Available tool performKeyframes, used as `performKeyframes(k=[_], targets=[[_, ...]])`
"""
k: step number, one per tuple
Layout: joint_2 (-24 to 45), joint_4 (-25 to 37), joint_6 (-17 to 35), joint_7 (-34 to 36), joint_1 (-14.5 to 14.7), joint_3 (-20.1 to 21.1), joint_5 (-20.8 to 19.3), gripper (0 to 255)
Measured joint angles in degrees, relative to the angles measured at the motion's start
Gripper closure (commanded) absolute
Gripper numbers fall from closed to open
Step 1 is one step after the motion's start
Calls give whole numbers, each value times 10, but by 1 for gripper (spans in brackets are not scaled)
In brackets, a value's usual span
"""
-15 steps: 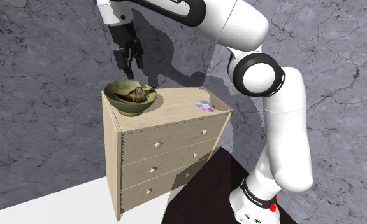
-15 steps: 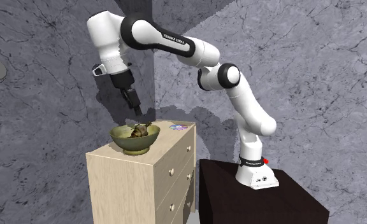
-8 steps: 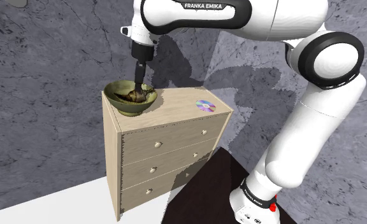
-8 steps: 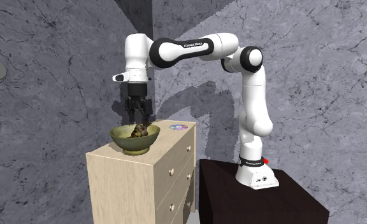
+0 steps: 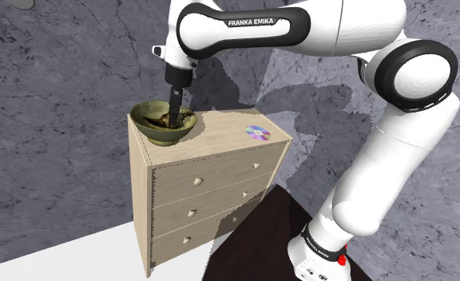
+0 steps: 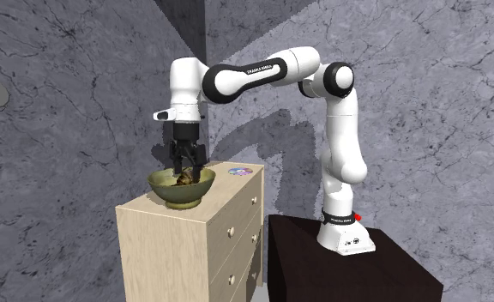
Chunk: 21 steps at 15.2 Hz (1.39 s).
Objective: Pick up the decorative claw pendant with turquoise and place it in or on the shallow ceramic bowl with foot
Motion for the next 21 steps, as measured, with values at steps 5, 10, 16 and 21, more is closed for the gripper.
performKeyframes(k=[5, 10, 16, 21], targets=[[0, -1, 1, 0, 0, 0, 0, 255], [0, -1, 1, 0, 0, 0, 0, 255], [1, 10, -9, 1, 0, 0, 0, 255], [-2, 42, -44, 1, 0, 0, 0, 255]])
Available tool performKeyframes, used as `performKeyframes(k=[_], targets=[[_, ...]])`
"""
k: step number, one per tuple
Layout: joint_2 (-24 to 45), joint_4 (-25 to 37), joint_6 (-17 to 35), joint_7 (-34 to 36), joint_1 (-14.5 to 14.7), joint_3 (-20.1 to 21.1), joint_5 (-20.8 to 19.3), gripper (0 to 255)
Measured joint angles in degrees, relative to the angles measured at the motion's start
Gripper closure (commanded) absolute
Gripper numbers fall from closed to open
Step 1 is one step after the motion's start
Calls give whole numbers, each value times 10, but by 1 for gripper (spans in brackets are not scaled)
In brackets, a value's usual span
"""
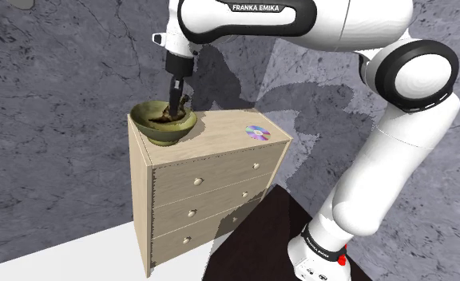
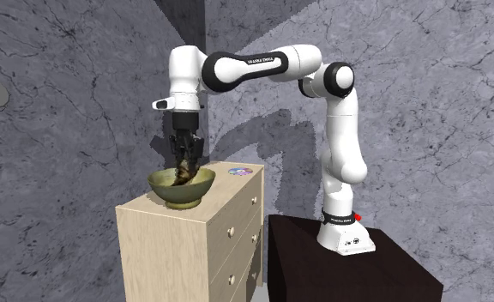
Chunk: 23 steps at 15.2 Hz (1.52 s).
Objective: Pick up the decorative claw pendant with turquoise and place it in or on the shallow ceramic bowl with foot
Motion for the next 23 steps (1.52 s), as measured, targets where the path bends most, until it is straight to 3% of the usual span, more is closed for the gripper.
performKeyframes(k=[16, 19, 23], targets=[[18, 144, -127, 8, 3, 2, -6, 255], [38, 196, -159, 23, 12, 8, -14, 255], [34, 172, -139, 27, 14, 10, -13, 255]])
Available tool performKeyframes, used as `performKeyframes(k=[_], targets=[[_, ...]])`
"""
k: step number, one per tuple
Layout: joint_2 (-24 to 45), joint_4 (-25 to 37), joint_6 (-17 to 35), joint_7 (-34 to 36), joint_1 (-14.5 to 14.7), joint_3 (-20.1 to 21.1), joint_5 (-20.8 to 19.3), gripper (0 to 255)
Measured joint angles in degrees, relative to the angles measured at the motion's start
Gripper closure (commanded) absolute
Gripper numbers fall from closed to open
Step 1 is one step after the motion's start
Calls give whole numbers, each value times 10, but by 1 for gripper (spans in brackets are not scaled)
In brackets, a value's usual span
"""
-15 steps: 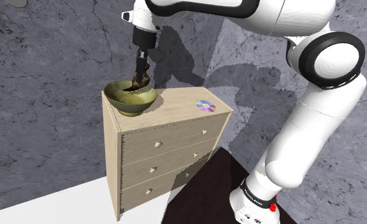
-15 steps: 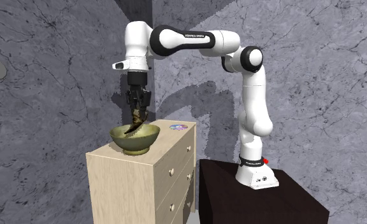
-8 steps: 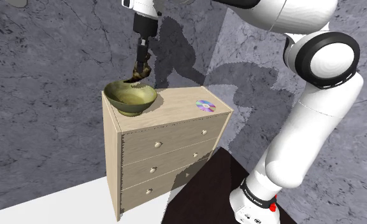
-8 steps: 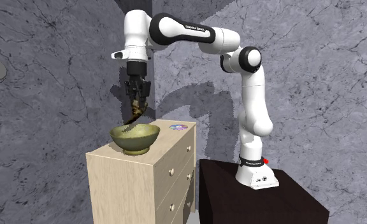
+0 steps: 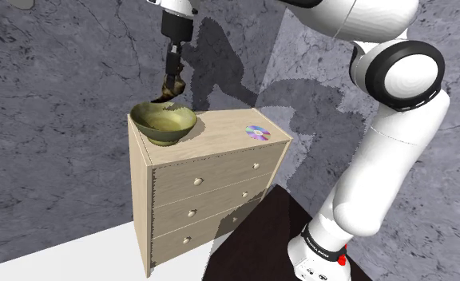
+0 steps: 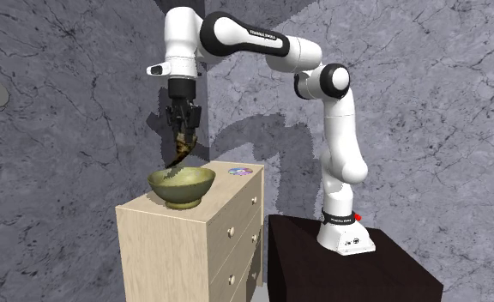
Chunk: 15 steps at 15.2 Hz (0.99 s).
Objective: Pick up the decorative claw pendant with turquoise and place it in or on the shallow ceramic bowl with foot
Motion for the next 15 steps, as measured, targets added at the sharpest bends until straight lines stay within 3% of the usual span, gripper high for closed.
performKeyframes(k=[11, 15], targets=[[-18, -106, 88, -6, -4, -2, 6, 255], [-19, -117, 98, -7, -4, -2, 7, 255]])
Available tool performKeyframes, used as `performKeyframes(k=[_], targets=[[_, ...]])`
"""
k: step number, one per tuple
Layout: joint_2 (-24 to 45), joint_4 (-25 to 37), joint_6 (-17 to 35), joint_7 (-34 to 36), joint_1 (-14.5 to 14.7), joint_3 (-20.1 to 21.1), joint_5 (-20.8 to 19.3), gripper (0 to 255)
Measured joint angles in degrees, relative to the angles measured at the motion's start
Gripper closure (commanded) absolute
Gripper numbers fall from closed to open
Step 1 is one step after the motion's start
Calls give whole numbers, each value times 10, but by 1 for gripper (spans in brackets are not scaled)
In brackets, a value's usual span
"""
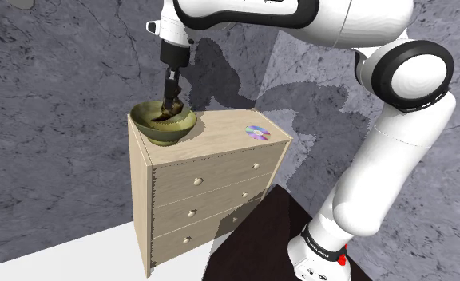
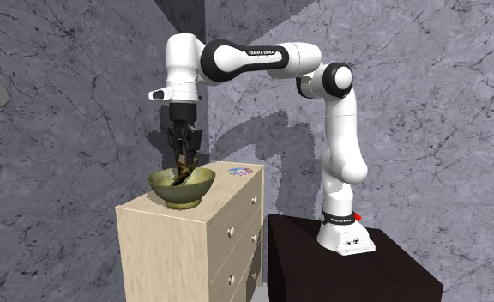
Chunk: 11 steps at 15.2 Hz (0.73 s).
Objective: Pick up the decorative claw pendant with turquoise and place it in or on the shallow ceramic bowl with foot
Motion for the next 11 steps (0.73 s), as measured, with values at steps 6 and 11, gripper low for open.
performKeyframes(k=[6, 11], targets=[[0, -1, 1, 0, 0, 0, 0, 0], [0, 26, -25, 0, 0, 0, 0, 0]])
